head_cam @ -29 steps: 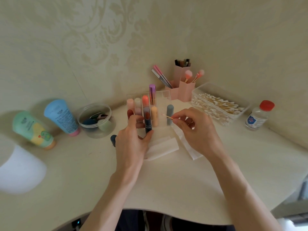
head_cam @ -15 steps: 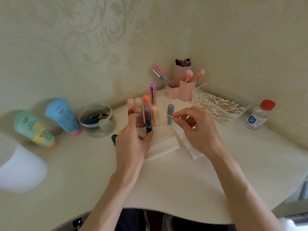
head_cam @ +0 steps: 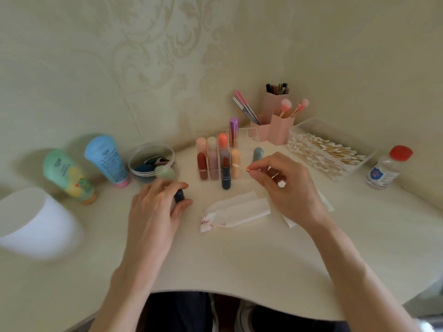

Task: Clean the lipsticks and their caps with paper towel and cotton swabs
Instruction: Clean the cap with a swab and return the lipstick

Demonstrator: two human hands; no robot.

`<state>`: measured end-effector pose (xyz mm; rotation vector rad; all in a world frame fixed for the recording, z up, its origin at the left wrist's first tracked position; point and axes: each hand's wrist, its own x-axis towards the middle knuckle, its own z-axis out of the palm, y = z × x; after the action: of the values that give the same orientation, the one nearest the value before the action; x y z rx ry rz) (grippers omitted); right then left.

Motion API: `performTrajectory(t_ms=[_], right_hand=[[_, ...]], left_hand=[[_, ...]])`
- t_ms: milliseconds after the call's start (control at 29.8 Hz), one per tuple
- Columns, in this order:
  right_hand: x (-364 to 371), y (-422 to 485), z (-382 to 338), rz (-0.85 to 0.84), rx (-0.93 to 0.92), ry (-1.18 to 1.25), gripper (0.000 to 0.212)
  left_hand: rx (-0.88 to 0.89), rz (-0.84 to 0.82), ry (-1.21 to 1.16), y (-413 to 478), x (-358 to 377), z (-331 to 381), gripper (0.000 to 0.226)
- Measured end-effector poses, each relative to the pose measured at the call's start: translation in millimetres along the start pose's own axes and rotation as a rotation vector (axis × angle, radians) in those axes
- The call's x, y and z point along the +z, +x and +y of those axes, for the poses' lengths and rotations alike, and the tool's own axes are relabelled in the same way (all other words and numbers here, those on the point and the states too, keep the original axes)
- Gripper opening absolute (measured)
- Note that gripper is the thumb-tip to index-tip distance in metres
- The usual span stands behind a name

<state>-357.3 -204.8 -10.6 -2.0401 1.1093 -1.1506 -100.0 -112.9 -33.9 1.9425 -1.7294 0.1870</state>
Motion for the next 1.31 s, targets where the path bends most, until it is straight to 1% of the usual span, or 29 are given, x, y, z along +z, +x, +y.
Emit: performTrajectory(t_ms=[67,134,201,235,268,302,335,402,536,670,771,939,1006,1106,1307], right_hand=[[1,-1,0,-0.015,0.002,-0.001,0.010],[3,-2,-1,-0.028,-0.003,0.001,0.010],[4,-2,-2,-0.034,-0.015,-0.001,0.010],[5,-2,-3,-0.033,-0.026,0.003,0.010],[5,-2,-4,-0.032,-0.039,0.012,0.010],[5,-3,-6,-0.036,-0.055,0.022,0.009],[6,-3,-8,-0.044,-0.072,0.032,0.009],[7,-5,-12,-0.062,-0.114,0.037,0.008],[9,-9,-15,-0.100,-0.220,-0.046,0.009],[12,-12,-20,-0.076,-0.280,-0.116,0.009],[16,-14,-23,-0.065,-0.325,-0.153,0.010],[22,-16,-19,-0.047,-0.407,-0.250,0.011],[23,-15,-19,-0.027,-0.440,-0.290,0.011],[25,-16,-19,-0.043,-0.485,-0.311,0.010],[25,-18,-22,-0.089,-0.480,-0.285,0.007]], left_hand=[[-0.037,0.034,-0.090,-2,-2,0,0.022],[-0.132,0.091,-0.289,-2,-7,5,0.016],[-0.279,0.085,-0.693,2,-13,15,0.013],[-0.345,0.050,-0.917,5,-15,21,0.014],[-0.395,0.012,-1.089,6,-16,26,0.017],[-0.422,-0.027,-1.195,7,-16,29,0.022],[-0.430,-0.066,-1.242,7,-14,31,0.026],[-0.417,-0.126,-1.258,7,-10,32,0.027],[-0.439,-0.148,-1.278,5,-6,29,0.022],[-0.434,-0.153,-1.298,3,-6,29,0.026],[-0.398,-0.156,-1.305,2,-6,31,0.030],[-0.347,-0.179,-1.286,1,-3,29,0.031],[-0.336,-0.171,-1.285,2,-1,28,0.032],[-0.328,-0.146,-1.266,2,0,26,0.026],[-0.321,-0.111,-1.245,1,0,25,0.026]])
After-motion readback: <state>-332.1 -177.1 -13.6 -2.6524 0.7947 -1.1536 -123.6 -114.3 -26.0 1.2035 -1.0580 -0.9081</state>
